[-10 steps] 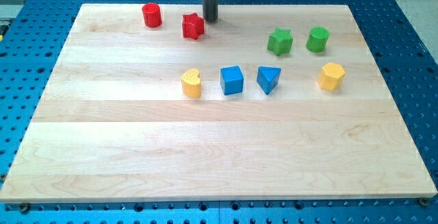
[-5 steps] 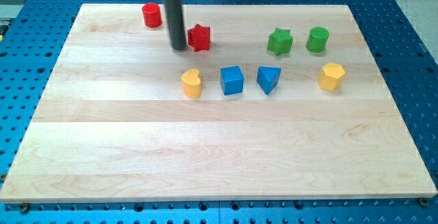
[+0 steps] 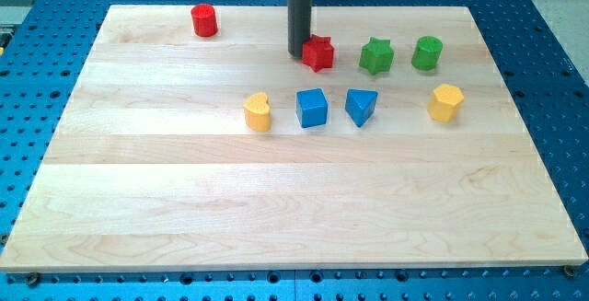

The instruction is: Keep red blocks on left side of green star

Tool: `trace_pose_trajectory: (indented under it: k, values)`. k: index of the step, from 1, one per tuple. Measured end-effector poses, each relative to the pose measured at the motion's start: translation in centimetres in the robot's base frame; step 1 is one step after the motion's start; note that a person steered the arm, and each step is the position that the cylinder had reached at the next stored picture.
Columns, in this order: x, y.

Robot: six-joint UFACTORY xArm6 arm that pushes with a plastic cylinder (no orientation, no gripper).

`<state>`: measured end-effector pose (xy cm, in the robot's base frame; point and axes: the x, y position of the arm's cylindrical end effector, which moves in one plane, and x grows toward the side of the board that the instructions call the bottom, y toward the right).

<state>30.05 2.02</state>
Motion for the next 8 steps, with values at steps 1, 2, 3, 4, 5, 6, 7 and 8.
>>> trace_pose_trajectory:
  k: [1, 2, 3, 4, 5, 6, 7, 8]
  values:
    - [2.2, 0.3]
    - [3.2, 1.2]
    - [9.0, 1.1]
    - [6.0, 4.1]
    - [4.1, 6.2]
    - [5.0, 2.2]
    - [2.9, -5.8]
    - [2.7, -20.5]
